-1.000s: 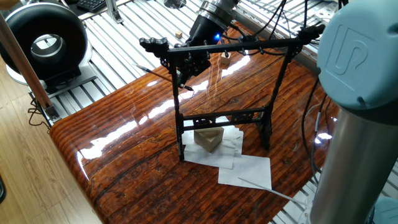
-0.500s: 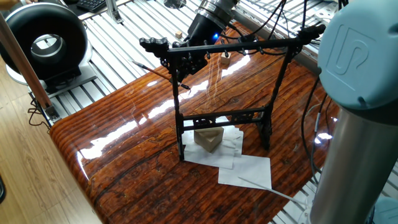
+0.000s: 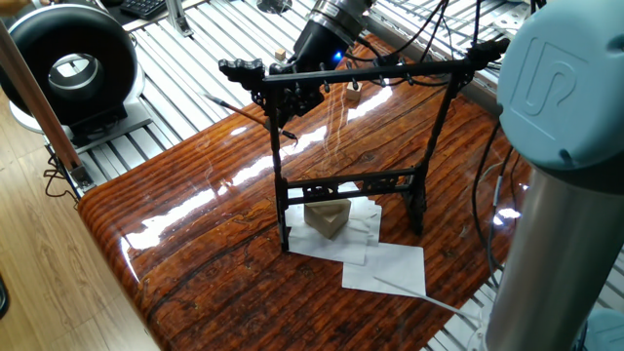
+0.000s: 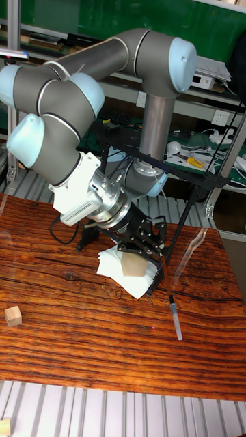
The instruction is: Place the brush on the pen rack
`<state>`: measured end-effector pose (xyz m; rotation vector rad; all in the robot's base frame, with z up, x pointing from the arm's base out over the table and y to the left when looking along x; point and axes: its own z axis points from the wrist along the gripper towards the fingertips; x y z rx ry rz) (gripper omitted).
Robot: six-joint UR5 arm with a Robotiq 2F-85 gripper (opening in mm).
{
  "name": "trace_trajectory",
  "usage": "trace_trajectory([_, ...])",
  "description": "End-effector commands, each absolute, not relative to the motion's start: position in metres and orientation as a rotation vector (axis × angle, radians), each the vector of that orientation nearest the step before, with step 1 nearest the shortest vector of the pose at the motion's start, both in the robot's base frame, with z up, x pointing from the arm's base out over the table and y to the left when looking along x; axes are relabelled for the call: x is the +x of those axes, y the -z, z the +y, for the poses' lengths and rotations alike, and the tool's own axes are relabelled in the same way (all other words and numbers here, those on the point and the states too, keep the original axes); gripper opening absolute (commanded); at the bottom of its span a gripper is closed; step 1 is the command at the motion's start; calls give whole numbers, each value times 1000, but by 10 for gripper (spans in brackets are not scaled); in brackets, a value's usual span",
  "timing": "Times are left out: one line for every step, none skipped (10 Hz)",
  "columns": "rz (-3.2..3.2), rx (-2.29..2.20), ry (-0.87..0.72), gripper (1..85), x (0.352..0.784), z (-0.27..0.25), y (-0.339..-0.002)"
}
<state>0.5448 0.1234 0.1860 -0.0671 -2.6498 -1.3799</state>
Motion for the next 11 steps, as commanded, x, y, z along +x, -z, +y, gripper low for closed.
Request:
trace_trajectory([-2570,-77,1468,10,539,132,-213])
trace_trajectory([-2553,-76,1475,10,537,133,-218])
trace_trajectory([-2529,-81,1485,10,533,135,-224])
trace_trajectory([-2517,-85,1486,10,531,135,-228])
trace_trajectory([-2511,-84,1484,10,529,135,-230])
trace_trajectory([-2490,-91,1498,10,527,137,-236])
trace_trajectory([-2481,-99,1504,10,527,138,-238])
trace_trajectory([-2471,-103,1510,10,526,138,-241])
trace_trajectory([-2449,-115,1521,10,524,140,-246])
trace_trajectory([-2444,-118,1520,10,523,140,-246])
trace_trajectory([-2441,-118,1520,10,522,139,-246])
